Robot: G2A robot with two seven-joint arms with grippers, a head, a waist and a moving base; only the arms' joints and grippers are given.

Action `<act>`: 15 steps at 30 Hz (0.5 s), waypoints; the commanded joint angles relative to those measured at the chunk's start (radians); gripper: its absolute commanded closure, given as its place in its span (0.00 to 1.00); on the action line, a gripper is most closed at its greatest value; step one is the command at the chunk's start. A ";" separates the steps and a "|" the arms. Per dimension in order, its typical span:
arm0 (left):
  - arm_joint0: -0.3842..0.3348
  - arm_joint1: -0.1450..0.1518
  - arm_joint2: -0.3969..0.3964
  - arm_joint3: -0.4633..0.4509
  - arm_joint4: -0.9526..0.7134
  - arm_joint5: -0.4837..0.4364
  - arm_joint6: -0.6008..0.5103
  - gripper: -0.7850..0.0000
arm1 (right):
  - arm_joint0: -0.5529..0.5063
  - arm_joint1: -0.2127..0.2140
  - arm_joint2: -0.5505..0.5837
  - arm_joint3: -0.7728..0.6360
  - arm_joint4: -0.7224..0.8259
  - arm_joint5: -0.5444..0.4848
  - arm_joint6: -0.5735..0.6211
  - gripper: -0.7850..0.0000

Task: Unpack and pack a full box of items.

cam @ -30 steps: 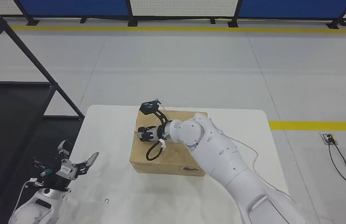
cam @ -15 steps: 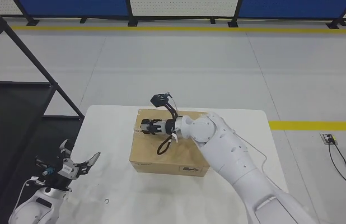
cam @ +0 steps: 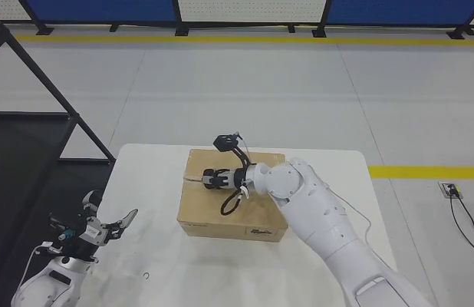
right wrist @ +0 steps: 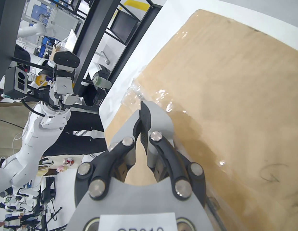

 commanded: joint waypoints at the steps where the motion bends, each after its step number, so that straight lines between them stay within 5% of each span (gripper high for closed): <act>1: -0.001 0.000 0.000 -0.002 0.001 -0.001 -0.002 0.00 | -0.016 0.014 0.020 -0.025 -0.015 0.007 0.010 1.00; 15: -0.018 0.001 0.023 -0.011 0.015 -0.013 -0.010 0.00 | -0.306 0.144 0.284 -0.399 -0.115 0.122 0.045 1.00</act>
